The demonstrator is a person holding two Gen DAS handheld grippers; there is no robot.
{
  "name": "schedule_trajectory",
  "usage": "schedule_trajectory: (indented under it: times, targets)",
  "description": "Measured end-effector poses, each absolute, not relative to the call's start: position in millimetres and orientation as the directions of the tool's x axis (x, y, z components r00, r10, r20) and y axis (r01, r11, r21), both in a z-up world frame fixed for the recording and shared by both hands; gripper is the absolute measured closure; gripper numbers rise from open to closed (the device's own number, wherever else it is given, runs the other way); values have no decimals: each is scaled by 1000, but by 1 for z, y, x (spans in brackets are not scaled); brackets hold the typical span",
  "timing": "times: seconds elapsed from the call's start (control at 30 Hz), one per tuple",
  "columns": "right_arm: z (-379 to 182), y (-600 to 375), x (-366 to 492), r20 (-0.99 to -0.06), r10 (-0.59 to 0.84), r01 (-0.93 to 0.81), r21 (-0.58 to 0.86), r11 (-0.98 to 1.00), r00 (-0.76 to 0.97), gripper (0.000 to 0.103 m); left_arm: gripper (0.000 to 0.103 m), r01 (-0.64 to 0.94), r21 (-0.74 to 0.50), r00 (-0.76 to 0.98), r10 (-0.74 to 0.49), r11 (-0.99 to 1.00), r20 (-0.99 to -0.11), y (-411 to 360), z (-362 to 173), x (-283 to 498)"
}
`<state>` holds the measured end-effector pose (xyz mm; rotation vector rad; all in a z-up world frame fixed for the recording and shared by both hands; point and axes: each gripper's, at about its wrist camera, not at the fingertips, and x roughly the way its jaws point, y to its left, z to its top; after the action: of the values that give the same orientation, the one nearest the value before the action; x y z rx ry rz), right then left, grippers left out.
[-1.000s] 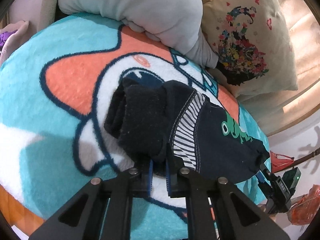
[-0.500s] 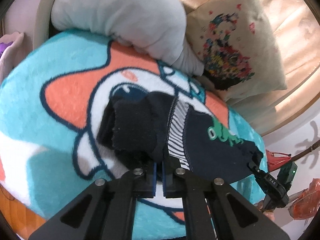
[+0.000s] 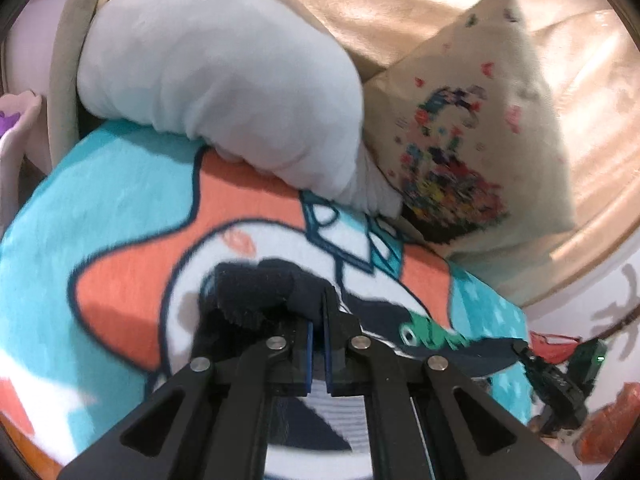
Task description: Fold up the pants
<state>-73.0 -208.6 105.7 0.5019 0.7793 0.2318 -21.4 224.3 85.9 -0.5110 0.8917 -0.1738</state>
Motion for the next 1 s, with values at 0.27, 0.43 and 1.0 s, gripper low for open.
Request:
schedule_trajectory:
  times: [0.27, 0.43, 1.0]
  targets:
    - [89, -200, 11, -706, 331, 45, 456, 889, 626, 97, 100, -130, -439, 570, -296, 889, -766, 219, 60, 52]
    - [68, -207, 51, -733, 338, 87, 474, 876, 591, 96, 100, -147, -452, 545, -310, 880, -779, 222, 43, 78]
    - [89, -283, -19, -672, 223, 189, 483, 855, 706, 50, 51, 0, -446, 636, -344, 895, -691, 221, 92, 1]
